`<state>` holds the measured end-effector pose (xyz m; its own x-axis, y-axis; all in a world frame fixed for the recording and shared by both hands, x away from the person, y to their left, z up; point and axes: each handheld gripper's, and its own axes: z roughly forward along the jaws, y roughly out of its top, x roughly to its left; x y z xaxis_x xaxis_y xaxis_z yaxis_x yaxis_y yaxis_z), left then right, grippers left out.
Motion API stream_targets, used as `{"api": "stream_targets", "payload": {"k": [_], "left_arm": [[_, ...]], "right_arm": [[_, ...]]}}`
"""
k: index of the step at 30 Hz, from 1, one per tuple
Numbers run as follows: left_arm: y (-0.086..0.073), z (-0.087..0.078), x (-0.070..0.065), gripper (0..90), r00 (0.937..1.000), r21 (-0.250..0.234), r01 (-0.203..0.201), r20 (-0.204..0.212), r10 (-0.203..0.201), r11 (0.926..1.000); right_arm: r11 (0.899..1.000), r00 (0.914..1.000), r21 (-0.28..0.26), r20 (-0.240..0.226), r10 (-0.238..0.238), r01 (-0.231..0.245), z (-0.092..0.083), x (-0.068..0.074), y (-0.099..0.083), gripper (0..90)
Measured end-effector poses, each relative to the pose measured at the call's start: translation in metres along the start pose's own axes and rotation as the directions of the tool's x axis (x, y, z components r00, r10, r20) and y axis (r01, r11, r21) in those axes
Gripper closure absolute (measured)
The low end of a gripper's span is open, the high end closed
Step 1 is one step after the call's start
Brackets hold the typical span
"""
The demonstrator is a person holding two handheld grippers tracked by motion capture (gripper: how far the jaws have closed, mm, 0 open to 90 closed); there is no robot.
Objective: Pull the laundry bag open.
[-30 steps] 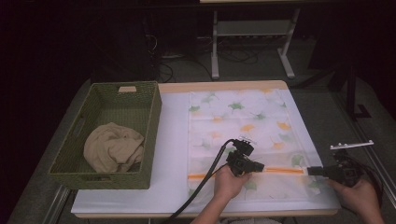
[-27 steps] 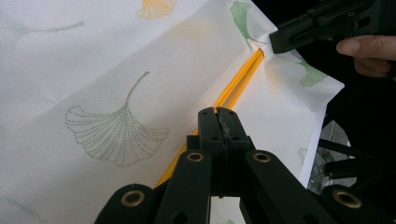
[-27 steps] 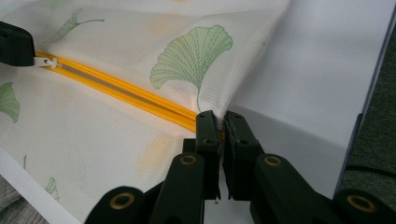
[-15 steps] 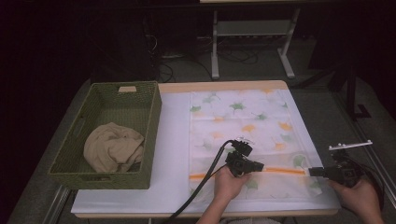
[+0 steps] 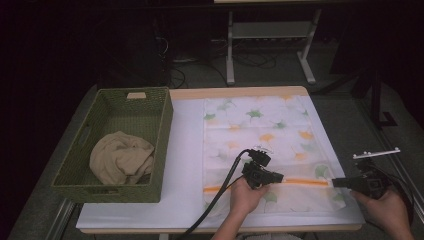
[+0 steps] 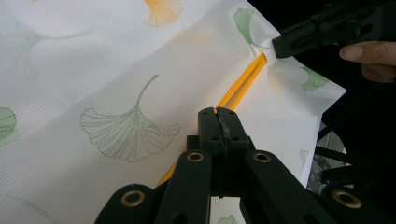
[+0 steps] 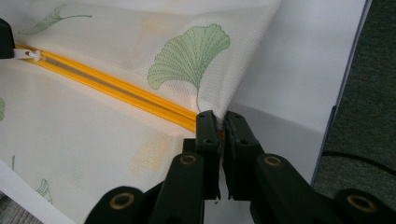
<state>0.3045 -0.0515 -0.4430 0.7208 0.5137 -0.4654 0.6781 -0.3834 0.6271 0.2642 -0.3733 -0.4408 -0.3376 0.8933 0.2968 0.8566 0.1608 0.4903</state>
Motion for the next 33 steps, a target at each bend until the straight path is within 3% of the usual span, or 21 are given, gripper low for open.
{"api": "stream_targets", "payload": {"k": [13, 22, 33], "left_arm": [[0.000, -0.003, -0.002, 90.0, 1.0000, -0.005, -0.002, -0.001, 0.002, 1.0000], [-0.007, -0.019, 0.007, 90.0, 1.0000, -0.021, 0.002, -0.003, -0.002, 0.9998], [-0.018, -0.046, 0.019, 90.0, 0.9993, -0.019, -0.009, -0.036, 0.008, 0.9998]], "right_arm": [[1.000, 1.0000, -0.003, 0.003, 0.000, 0.000, -0.002, 0.000, 0.000, 84.9], [1.000, 0.9998, -0.004, 0.018, -0.001, 0.002, -0.004, -0.001, 0.000, 84.9], [1.000, 0.9998, -0.011, 0.018, -0.001, 0.001, -0.004, -0.003, -0.002, 84.9]]}}
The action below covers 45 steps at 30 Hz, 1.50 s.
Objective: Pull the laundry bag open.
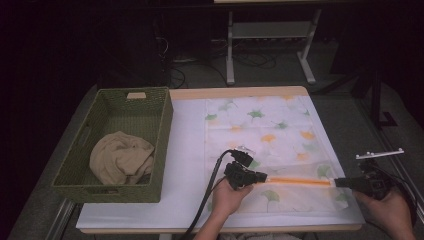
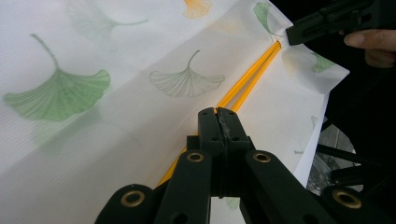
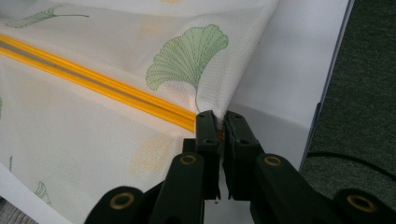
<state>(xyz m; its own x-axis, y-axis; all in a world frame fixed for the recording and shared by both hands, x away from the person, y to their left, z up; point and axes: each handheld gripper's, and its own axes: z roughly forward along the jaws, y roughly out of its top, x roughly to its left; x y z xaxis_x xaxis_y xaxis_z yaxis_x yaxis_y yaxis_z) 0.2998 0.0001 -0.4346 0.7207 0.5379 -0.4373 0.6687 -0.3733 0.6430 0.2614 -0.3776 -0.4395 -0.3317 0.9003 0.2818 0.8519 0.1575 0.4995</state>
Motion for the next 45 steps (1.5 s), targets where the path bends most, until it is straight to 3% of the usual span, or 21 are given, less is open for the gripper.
{"api": "stream_targets", "payload": {"k": [8, 20, 34, 45], "left_arm": [[-0.005, -0.019, 0.007, 90.0, 0.9999, -0.001, -0.006, -0.009, 0.006, 1.0000], [-0.020, -0.044, 0.023, 90.0, 0.9995, -0.024, 0.026, -0.018, -0.027, 0.9994], [-0.032, -0.070, 0.032, 90.0, 0.9972, -0.019, 0.015, -0.073, -0.016, 0.9997], [-0.046, -0.089, 0.043, 90.0, 0.9952, -0.056, 0.030, -0.091, -0.035, 0.9980]], "right_arm": [[1.000, 1.0000, -0.002, -0.009, 0.000, 0.000, 0.004, -0.003, -0.001, 84.8], [1.000, 1.0000, -0.004, -0.006, -0.001, 0.001, 0.004, -0.004, -0.001, 84.9], [1.000, 1.0000, 0.000, 0.003, 0.002, -0.002, 0.007, -0.005, -0.002, 84.9], [1.000, 0.9999, -0.002, -0.009, 0.012, -0.012, 0.008, -0.008, -0.003, 84.8]]}}
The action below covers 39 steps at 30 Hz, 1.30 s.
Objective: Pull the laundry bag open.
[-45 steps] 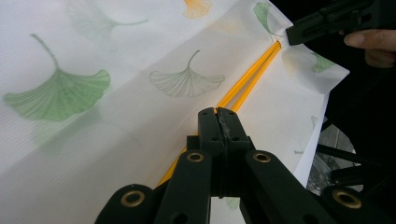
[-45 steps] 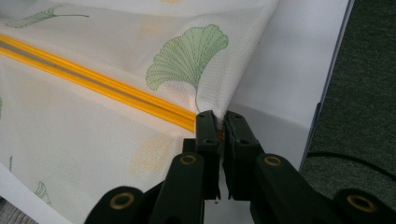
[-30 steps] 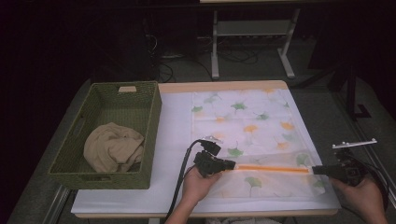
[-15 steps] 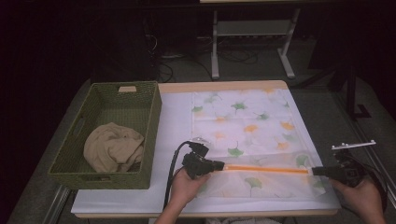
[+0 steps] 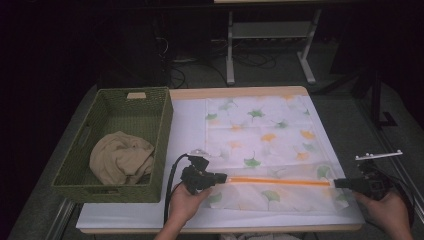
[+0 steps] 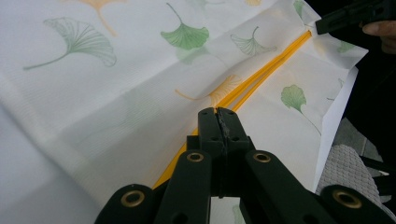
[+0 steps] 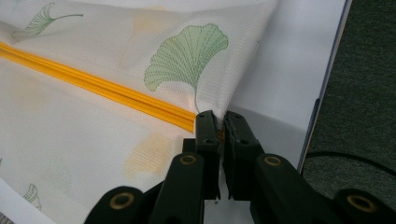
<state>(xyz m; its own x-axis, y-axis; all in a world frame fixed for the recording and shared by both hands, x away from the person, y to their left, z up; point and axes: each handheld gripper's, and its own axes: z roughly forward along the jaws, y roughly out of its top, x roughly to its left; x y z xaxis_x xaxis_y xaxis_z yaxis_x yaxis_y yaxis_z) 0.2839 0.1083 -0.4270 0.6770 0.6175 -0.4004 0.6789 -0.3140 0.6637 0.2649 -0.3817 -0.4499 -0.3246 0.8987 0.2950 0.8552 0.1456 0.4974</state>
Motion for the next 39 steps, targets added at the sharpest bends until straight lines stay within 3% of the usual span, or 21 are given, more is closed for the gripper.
{"api": "stream_targets", "payload": {"k": [9, 17, 22, 24, 28, 32, 35, 39], "left_arm": [[-0.009, -0.013, 0.007, 90.0, 0.9996, -0.013, 0.006, -0.026, -0.007, 0.9999], [-0.015, -0.022, 0.007, 90.0, 0.9970, -0.027, -0.006, -0.078, 0.003, 0.9996], [-0.019, -0.029, 0.007, 90.0, 0.9909, -0.038, -0.009, -0.134, 0.003, 0.9992], [-0.023, -0.031, 0.006, 90.0, 0.9845, -0.029, -0.022, -0.175, 0.017, 0.9993], [-0.026, -0.032, 0.009, 90.0, 0.9855, -0.026, -0.006, -0.170, 0.002, 0.9997], [-0.030, -0.032, 0.008, 89.8, 0.9846, -0.023, -0.009, -0.175, 0.005, 0.9997], [-0.030, -0.033, 0.007, 88.8, 0.9858, -0.029, -0.015, -0.168, 0.010, 0.9995], [-0.029, -0.036, 0.007, 80.8, 0.9851, -0.051, -0.015, -0.172, 0.007, 0.9986]], "right_arm": [[1.000, 1.0000, 0.000, 0.006, -0.002, 0.002, 0.000, 0.001, 0.001, 84.7], [1.000, 1.0000, -0.007, 0.003, 0.006, -0.006, 0.001, 0.000, -0.001, 84.7], [1.000, 0.9998, -0.022, -0.013, 0.014, -0.015, 0.002, -0.003, -0.003, 84.7], [0.999, 0.9998, -0.028, -0.016, 0.015, -0.016, 0.003, -0.004, -0.005, 84.7], [0.999, 0.9996, -0.044, -0.026, 0.014, -0.015, 0.003, -0.005, -0.007, 84.3], [0.998, 0.9997, -0.056, -0.025, 0.009, -0.010, -0.001, -0.004, -0.008, 71.2], [0.996, 0.9997, -0.085, -0.024, 0.003, -0.005, -0.007, -0.004, -0.008, 67.7], [0.993, 0.9991, -0.115, -0.040, -0.015, 0.010, -0.012, -0.002, -0.009, 65.9]]}}
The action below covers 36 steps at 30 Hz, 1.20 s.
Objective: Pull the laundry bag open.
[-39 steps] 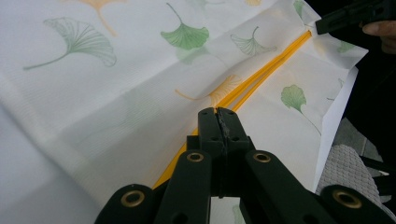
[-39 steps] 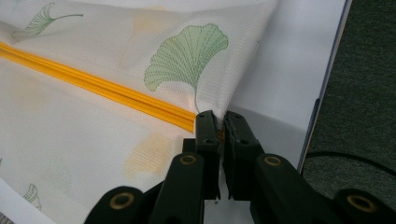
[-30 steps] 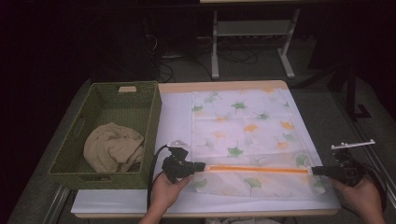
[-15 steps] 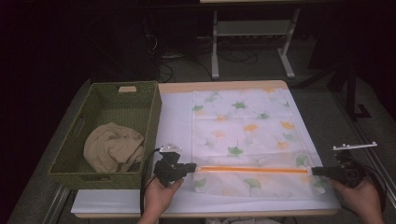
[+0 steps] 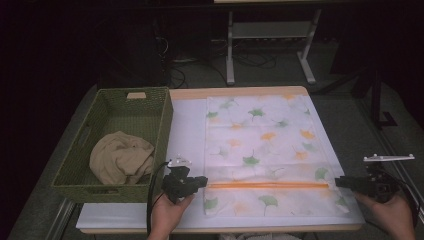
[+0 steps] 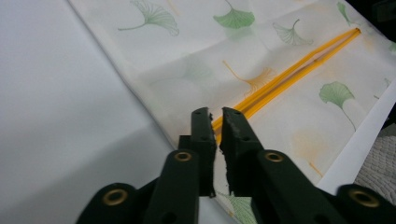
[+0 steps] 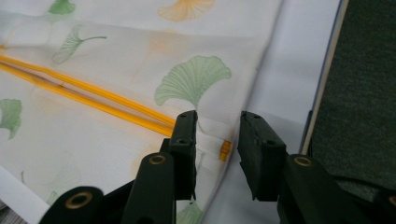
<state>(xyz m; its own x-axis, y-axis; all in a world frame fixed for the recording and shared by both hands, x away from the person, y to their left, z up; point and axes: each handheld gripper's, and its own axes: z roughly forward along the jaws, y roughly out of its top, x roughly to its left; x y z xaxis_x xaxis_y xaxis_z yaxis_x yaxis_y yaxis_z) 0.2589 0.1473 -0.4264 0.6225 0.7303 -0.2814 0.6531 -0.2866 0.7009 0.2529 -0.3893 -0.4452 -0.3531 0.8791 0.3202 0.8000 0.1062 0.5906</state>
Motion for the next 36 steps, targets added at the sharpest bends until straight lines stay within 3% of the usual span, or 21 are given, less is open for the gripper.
{"api": "stream_targets", "payload": {"k": [9, 11, 16, 20, 21, 24, 29, 36], "left_arm": [[0.002, 0.001, 0.002, 63.6, 0.9998, -0.019, 0.007, 0.020, -0.007, 0.9998], [0.003, 0.001, 0.002, 63.1, 0.9998, -0.025, 0.004, 0.018, -0.004, 0.9997], [0.005, 0.001, 0.001, 51.9, 0.9999, -0.030, -0.004, 0.014, 0.004, 0.9995], [0.007, 0.001, 0.001, 52.0, 1.0000, -0.036, -0.004, 0.007, 0.005, 0.9993], [0.008, 0.003, 0.001, 51.5, 1.0000, -0.031, -0.003, 0.008, 0.003, 0.9995], [0.010, 0.005, 0.000, 49.0, 0.9998, -0.025, -0.009, 0.015, 0.010, 0.9996], [0.013, 0.008, -0.001, 39.8, 0.9994, -0.028, -0.027, 0.023, 0.027, 0.9993], [0.017, 0.007, -0.001, 37.3, 0.9991, -0.026, -0.030, 0.030, 0.030, 0.9992]], "right_arm": [[0.999, 0.9987, 0.002, -0.010, -0.050, 0.050, 0.003, 0.012, 0.003, 60.9], [0.998, 0.9976, 0.000, -0.015, -0.068, 0.068, 0.004, 0.017, 0.005, 59.5], [0.993, 0.9930, -0.008, -0.026, -0.115, 0.115, 0.008, 0.030, 0.012, 55.4], [0.990, 0.9894, -0.015, -0.029, -0.142, 0.142, 0.009, 0.040, 0.017, 51.5], [0.983, 0.9830, -0.031, -0.039, -0.179, 0.178, 0.009, 0.049, 0.021, 51.1], [0.979, 0.9785, -0.038, -0.045, -0.201, 0.200, 0.009, 0.056, 0.027, 50.2], [0.974, 0.9735, -0.031, -0.030, -0.227, 0.226, 0.011, 0.061, 0.034, 49.3], [0.969, 0.9679, -0.018, -0.049, -0.246, 0.246, 0.018, 0.064, 0.039, 47.2]]}}
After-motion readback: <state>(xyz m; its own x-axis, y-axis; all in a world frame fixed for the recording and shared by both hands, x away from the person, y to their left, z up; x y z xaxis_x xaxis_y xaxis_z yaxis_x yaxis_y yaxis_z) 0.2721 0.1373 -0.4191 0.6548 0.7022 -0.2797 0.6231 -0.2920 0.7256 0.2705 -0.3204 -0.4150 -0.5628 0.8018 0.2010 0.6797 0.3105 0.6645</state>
